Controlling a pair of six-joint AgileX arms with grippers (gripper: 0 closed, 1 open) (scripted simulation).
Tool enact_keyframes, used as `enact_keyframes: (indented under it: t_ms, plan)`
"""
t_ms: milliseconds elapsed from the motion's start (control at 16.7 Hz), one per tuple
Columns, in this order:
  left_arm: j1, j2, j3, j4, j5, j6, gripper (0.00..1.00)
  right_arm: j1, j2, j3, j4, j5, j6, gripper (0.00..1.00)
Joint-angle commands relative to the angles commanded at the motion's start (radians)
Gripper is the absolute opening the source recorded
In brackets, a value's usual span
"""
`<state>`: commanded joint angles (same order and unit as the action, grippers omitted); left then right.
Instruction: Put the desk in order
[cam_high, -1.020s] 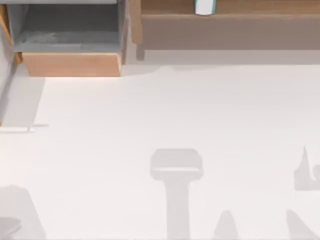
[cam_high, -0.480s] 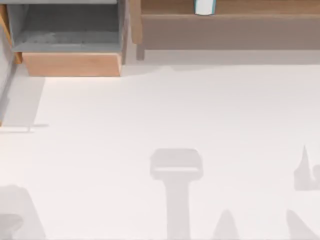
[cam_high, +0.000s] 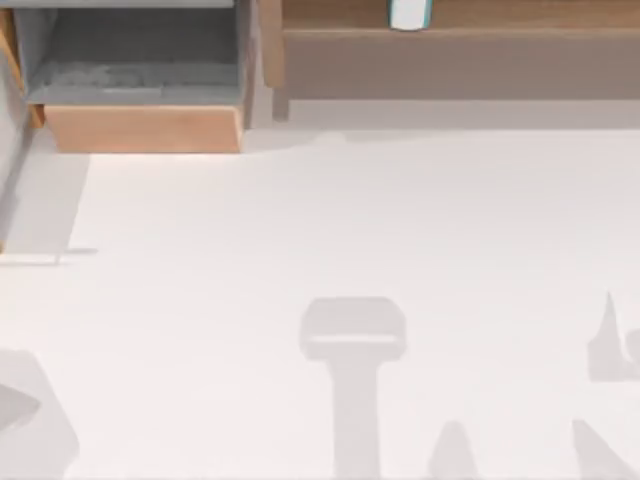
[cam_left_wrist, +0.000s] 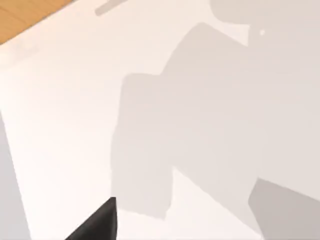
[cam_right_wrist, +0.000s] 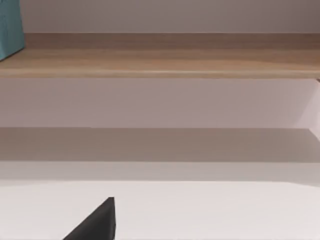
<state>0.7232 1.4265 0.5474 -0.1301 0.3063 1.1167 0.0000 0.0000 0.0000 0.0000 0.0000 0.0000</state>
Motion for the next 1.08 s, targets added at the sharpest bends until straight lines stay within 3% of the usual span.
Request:
enact_keyframes:
  t_ms: [240,600,840,1080]
  plan:
    - [0.035,0.115,-0.065,0.518,0.139,0.171,1.00,0.000,0.000,0.000,0.000,0.000,0.000,1.00]
    - [0.005,0.287,-0.113,1.248,0.333,0.291,1.00,0.000,0.000,0.000,0.000,0.000,0.000,1.00]
    - [-0.025,0.396,-0.091,1.538,0.424,0.352,1.00,0.000,0.000,0.000,0.000,0.000,0.000,1.00]
    - [-0.006,0.537,-0.116,1.665,0.453,0.437,1.00,0.000,0.000,0.000,0.000,0.000,0.000,1.00]
